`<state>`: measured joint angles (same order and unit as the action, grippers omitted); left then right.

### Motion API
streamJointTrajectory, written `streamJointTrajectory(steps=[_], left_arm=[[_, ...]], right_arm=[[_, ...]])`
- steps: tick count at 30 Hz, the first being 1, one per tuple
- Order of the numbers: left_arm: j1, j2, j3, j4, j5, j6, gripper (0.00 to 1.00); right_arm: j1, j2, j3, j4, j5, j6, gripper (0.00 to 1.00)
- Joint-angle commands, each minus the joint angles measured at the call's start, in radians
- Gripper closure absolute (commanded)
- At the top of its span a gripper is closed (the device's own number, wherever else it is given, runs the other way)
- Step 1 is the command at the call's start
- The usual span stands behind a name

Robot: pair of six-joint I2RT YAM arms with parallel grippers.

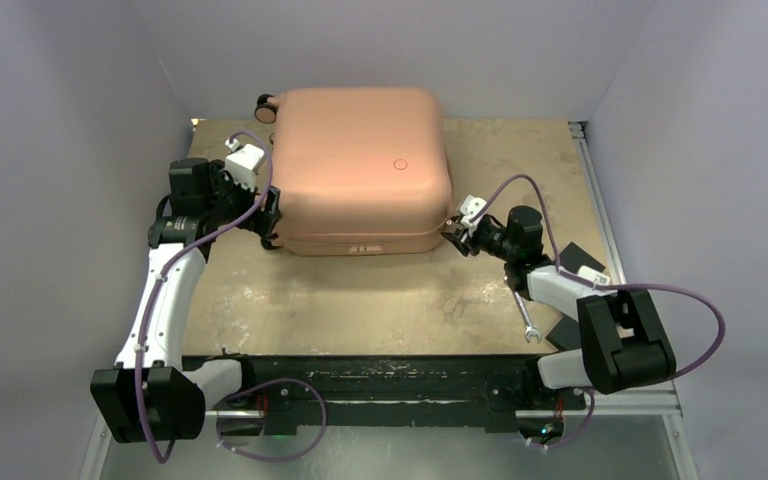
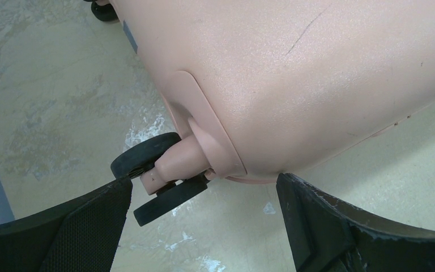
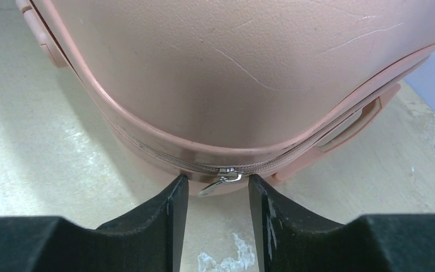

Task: Pack the luggage
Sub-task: Zip the luggage at the center of the board.

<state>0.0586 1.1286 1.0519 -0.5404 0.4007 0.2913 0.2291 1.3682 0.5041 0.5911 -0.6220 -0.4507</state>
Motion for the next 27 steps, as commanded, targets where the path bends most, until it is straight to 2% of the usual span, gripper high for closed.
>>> streamJointTrajectory(steps=[1,7,13,19,23,27], left_arm=[[0.000,0.001,0.033,0.015,0.025,0.002,0.01],[0.000,0.003,0.040,0.009,0.026,0.003,0.01],[0.001,0.004,0.046,0.003,0.026,0.005,0.01],[0.000,0.004,0.047,0.003,0.025,0.005,0.01],[0.001,0.005,0.047,0.002,0.029,0.004,0.01],[0.000,0.006,0.047,0.003,0.029,0.003,0.01]], right_arm=[[0.004,0.032,0.034,0.079,0.060,-0.012,0.56],[0.004,0.044,0.039,0.071,0.109,-0.029,0.60],[0.004,0.050,0.052,0.053,0.130,-0.042,0.54],[0.004,0.067,0.069,0.046,0.147,-0.031,0.52],[0.004,0.070,0.079,0.041,0.142,-0.017,0.55],[0.005,0.057,0.080,0.033,0.072,-0.024,0.60]])
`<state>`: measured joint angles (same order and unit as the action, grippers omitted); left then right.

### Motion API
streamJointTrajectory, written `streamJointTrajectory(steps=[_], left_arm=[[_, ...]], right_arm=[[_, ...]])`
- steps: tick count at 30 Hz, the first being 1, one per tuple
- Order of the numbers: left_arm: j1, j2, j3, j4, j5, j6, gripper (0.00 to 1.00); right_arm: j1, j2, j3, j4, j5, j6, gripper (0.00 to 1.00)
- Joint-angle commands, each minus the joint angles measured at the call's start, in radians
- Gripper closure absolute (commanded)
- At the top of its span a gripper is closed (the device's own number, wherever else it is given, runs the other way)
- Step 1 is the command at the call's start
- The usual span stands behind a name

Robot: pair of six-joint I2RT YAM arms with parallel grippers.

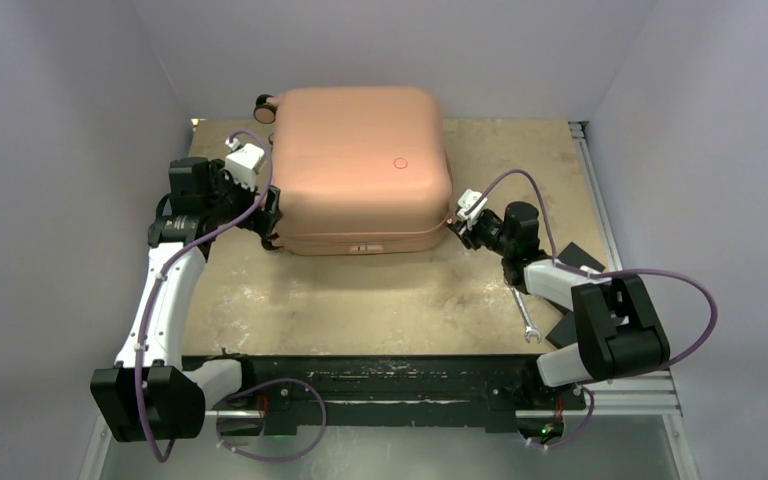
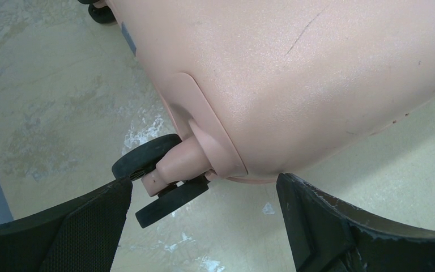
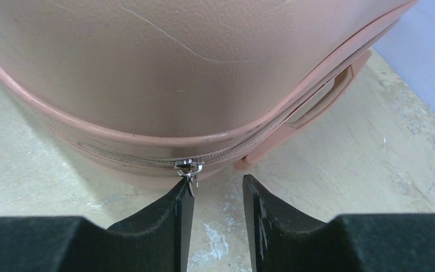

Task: Pack the luggage
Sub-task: Zip the luggage at the center of the board.

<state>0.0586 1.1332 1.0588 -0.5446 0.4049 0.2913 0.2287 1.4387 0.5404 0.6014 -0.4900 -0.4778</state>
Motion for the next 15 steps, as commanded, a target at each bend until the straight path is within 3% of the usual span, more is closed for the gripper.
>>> streamJointTrajectory(steps=[1,8,12,15], left_arm=[[0.000,0.001,0.041,0.005,0.024,0.003,0.01],[0.000,-0.003,0.041,0.001,0.020,0.011,0.01],[0.000,-0.002,0.041,-0.001,0.018,0.016,0.01],[0.000,0.007,0.059,-0.007,0.022,0.018,0.01]], right_arm=[[0.007,-0.018,0.043,0.025,-0.076,0.001,0.62],[0.011,-0.044,0.024,0.034,-0.172,-0.101,0.74],[0.012,-0.037,0.039,-0.003,-0.190,-0.131,0.99],[0.011,-0.032,0.050,0.008,-0.123,-0.108,1.00]])
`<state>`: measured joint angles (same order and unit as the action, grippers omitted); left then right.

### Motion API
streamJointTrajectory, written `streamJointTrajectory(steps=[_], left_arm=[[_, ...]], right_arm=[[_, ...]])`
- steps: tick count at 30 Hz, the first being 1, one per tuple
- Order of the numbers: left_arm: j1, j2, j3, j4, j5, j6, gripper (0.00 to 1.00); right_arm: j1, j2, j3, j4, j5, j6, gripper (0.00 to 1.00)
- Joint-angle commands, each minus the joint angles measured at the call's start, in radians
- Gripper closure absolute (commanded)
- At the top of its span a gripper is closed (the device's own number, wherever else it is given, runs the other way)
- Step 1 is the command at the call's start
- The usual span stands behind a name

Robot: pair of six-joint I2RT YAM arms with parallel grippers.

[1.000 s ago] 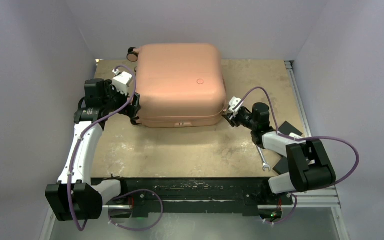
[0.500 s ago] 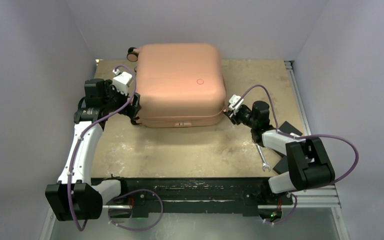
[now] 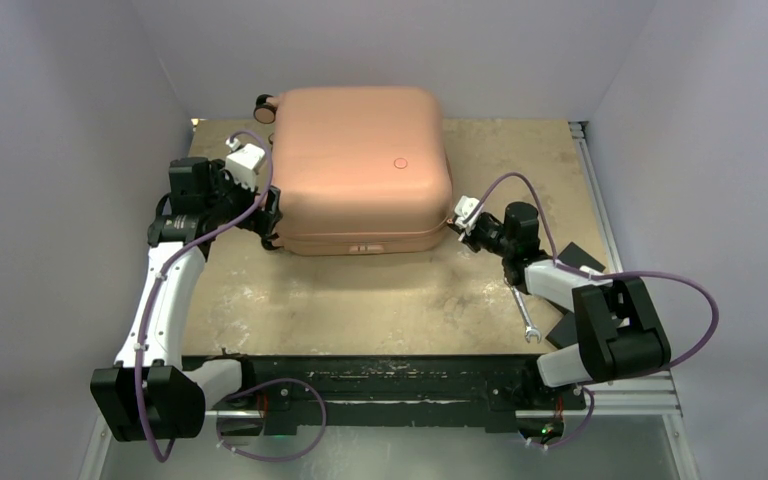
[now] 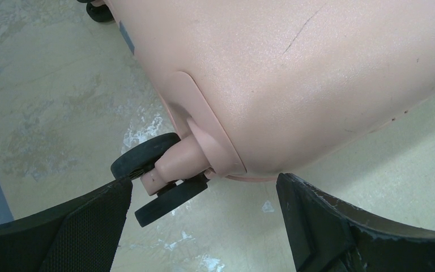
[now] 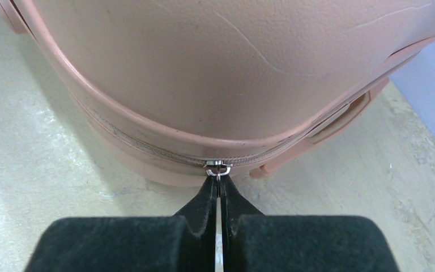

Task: Pack the luggage
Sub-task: Zip the luggage at the center of the board.

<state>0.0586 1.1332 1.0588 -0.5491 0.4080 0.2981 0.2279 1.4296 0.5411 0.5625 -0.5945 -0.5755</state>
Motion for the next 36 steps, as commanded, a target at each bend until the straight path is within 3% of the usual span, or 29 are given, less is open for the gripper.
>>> streamJointTrajectory(steps=[1,5,10,15,19,24,27,30,33,36], left_arm=[[0.000,0.011,0.074,-0.004,0.023,0.015,0.01],[0.000,0.036,0.174,-0.006,0.078,0.023,0.01],[-0.084,0.128,0.348,0.075,0.123,-0.037,0.01],[-0.300,0.249,0.437,0.294,-0.132,-0.079,0.01],[-0.332,0.471,0.644,0.393,-0.335,-0.176,0.01],[-0.342,0.815,0.994,0.426,-0.599,-0.160,0.01],[-0.346,1.007,1.194,0.455,-0.741,-0.116,0.01],[-0.355,1.185,1.343,0.590,-0.920,-0.022,0.01],[-0.361,1.319,1.430,0.777,-1.111,0.115,0.01],[-0.362,1.411,1.481,0.931,-1.158,0.220,0.01]], right_arm=[[0.012,-0.022,0.054,0.054,0.027,0.009,1.00],[0.012,-0.032,0.059,0.081,0.201,0.064,1.00],[0.011,0.003,0.095,0.050,0.219,0.060,1.00],[0.011,0.044,0.133,0.036,0.207,0.066,1.00],[0.011,0.042,0.127,0.045,0.199,0.059,1.00],[0.011,0.040,0.115,0.038,0.181,0.044,1.00],[0.011,0.038,0.111,0.039,0.180,0.038,1.00],[0.012,0.043,0.121,0.034,0.175,0.048,1.00],[0.012,0.054,0.125,0.036,0.166,0.065,1.00],[0.013,0.062,0.120,0.033,0.161,0.068,1.00]])
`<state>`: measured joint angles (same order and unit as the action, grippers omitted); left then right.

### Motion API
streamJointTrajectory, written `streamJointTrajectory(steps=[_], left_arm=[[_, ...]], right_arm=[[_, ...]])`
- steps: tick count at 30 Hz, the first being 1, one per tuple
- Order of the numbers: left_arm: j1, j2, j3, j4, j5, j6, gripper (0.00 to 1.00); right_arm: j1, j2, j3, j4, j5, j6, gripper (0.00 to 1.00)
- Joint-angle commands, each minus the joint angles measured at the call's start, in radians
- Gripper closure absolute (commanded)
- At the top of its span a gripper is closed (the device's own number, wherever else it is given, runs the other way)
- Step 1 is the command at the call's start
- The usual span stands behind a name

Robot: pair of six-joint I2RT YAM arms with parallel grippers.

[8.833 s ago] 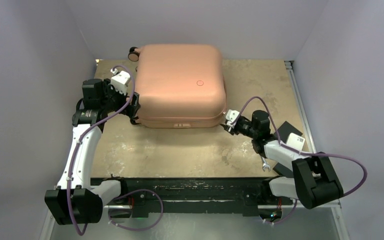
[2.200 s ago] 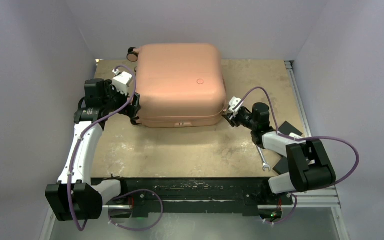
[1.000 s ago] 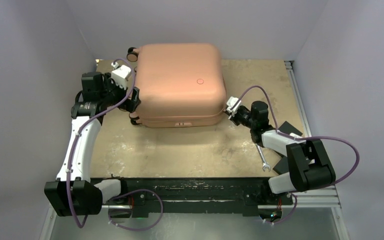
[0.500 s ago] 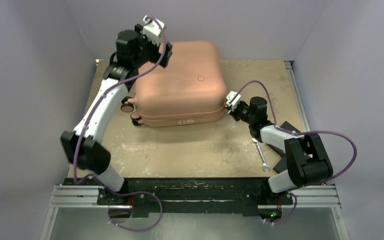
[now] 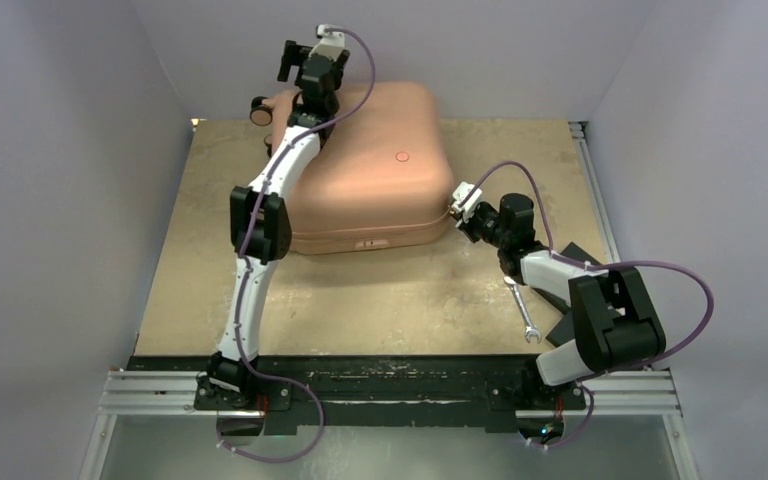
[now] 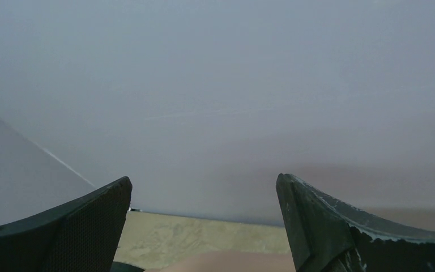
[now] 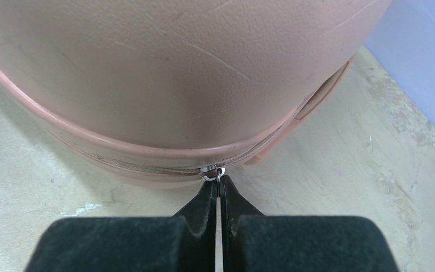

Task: Pack the luggage
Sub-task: Zip the luggage at the center of the board.

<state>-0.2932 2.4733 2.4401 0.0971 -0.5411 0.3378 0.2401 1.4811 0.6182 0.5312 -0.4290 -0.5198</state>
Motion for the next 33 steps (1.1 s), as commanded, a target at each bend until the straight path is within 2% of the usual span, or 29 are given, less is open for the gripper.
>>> streamJointTrajectory(steps=[1,4,10,15,19,27,33], left_arm=[[-0.012,0.090,0.102,0.333,-0.210,0.212,0.01],[-0.019,0.132,0.102,0.433,-0.189,0.303,0.01],[-0.031,0.167,0.052,0.512,-0.091,0.405,0.01],[-0.039,0.206,0.030,0.470,0.020,0.462,0.01],[-0.048,0.206,-0.052,0.461,0.059,0.493,0.01],[-0.070,0.215,-0.195,0.501,0.060,0.531,0.03],[-0.081,0.225,-0.221,0.532,0.041,0.547,0.05]], right_arm=[[0.000,0.013,0.042,0.061,-0.003,0.010,1.00],[0.000,0.013,0.037,0.061,0.003,0.003,1.00],[0.000,0.017,0.039,0.065,0.006,-0.003,1.00],[-0.001,0.025,0.044,0.079,0.030,0.001,1.00],[-0.001,0.032,0.052,0.120,0.133,0.021,1.00],[-0.030,0.061,0.107,0.139,0.238,0.058,1.00],[-0.063,0.001,0.063,0.202,0.271,0.091,1.00]])
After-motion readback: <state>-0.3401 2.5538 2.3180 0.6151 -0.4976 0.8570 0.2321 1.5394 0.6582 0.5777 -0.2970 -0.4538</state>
